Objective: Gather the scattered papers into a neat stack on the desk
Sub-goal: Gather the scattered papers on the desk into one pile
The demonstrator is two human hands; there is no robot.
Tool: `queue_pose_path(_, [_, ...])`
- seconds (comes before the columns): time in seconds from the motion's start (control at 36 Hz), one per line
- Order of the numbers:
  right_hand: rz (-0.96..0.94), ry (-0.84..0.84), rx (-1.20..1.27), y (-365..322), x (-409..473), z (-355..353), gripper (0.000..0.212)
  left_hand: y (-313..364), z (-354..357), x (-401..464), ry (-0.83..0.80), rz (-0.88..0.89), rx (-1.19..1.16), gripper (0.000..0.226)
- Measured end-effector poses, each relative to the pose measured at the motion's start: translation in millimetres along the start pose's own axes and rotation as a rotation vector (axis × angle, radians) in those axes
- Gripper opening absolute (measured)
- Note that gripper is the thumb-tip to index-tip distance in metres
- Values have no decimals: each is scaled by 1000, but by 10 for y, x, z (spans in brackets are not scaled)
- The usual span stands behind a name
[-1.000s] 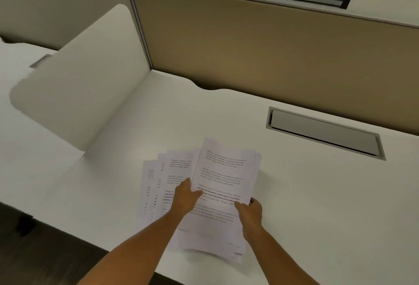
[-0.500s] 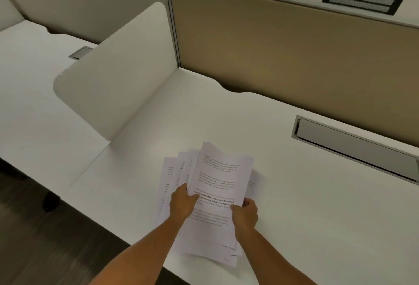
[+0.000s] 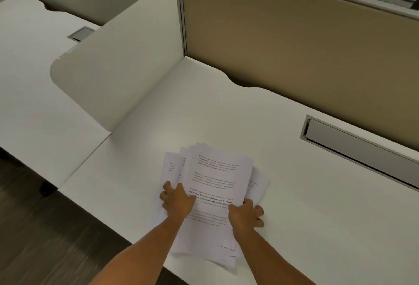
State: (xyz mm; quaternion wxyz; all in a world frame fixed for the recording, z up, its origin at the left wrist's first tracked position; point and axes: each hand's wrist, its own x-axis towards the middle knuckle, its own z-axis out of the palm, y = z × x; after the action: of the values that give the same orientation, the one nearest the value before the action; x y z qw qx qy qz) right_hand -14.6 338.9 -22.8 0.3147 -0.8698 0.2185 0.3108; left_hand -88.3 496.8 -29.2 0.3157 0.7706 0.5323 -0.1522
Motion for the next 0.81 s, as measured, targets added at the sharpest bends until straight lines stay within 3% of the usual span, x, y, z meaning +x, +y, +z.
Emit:
queue_pose_path(0.25, [-153, -76, 116, -34, -25, -23, 31, -20, -50, 61, 31, 11, -6, 57])
queue_pose_path(0.42, [-165, -122, 320, -119, -64, -27, 37, -41, -79, 81, 7, 47, 59, 55])
queue_pose_path(0.56, [-95, -141, 382, -162, -101, -43, 57, -49, -92, 37, -15, 91, -76, 46])
queue_pose_path(0.69, [12, -160, 498, -204, -86, -69, 98, -86, -141, -30, -42, 134, -415, 53])
queue_pose_path(0.81, [35, -196, 539, -208, -41, -63, 77, -130, -175, -20, -124, 107, -529, 60])
